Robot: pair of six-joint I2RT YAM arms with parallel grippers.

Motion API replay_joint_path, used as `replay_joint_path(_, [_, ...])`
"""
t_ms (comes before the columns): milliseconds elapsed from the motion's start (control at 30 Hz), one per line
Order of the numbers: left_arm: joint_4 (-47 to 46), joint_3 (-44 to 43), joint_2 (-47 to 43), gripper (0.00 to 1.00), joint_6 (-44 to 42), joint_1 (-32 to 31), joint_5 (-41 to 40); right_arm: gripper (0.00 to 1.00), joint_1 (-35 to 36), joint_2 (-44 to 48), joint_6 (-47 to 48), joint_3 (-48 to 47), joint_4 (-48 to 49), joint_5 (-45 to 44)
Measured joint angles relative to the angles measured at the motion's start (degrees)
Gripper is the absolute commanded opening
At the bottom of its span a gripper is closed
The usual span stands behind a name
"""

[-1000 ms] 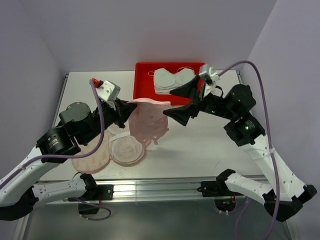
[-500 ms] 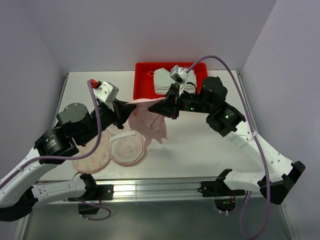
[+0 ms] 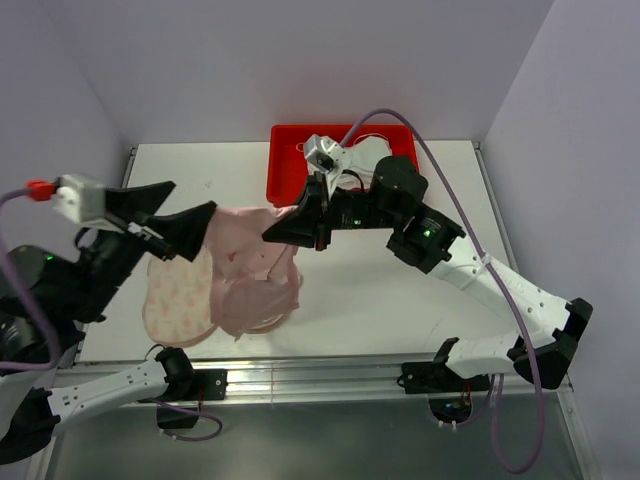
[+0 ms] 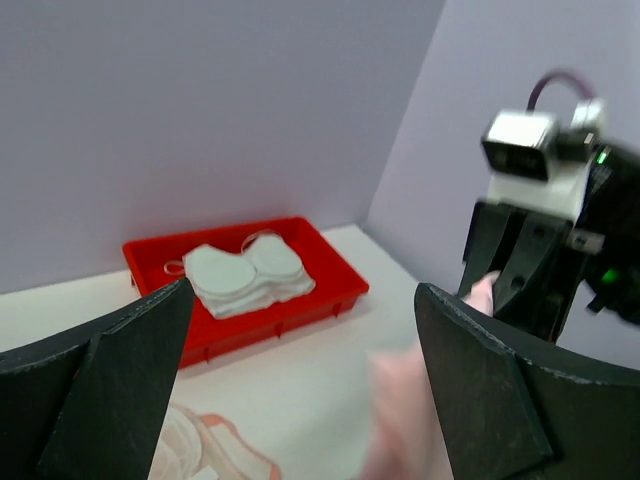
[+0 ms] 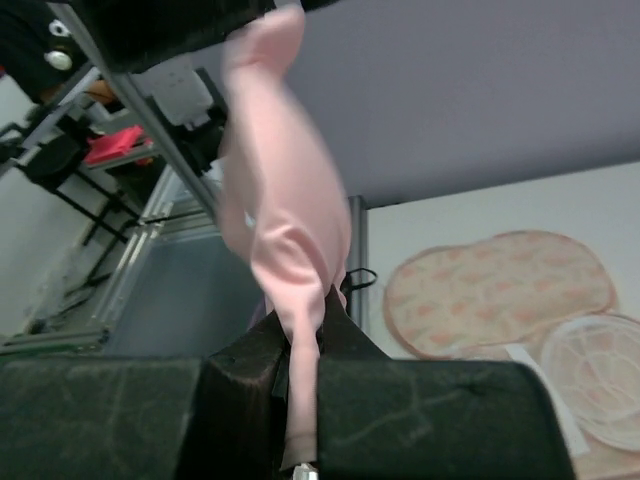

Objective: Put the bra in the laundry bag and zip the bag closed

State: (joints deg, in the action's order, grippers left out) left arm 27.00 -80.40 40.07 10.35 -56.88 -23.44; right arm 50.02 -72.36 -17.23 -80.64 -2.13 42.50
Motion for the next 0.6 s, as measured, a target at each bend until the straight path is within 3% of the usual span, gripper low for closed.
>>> replay_joint_path(333, [-4.5, 2.6, -5.0, 0.97, 1.4, 0.0, -3.5, 0.00, 1.2, -10.8, -10.4, 5.3, 12.5, 4.7])
replay_joint_path(600, [-4.0, 5.6, -4.2, 0.97, 1.4, 0.0, -4.6, 0.00, 1.4, -20.9, -13.3, 7.7, 13.6, 6.2])
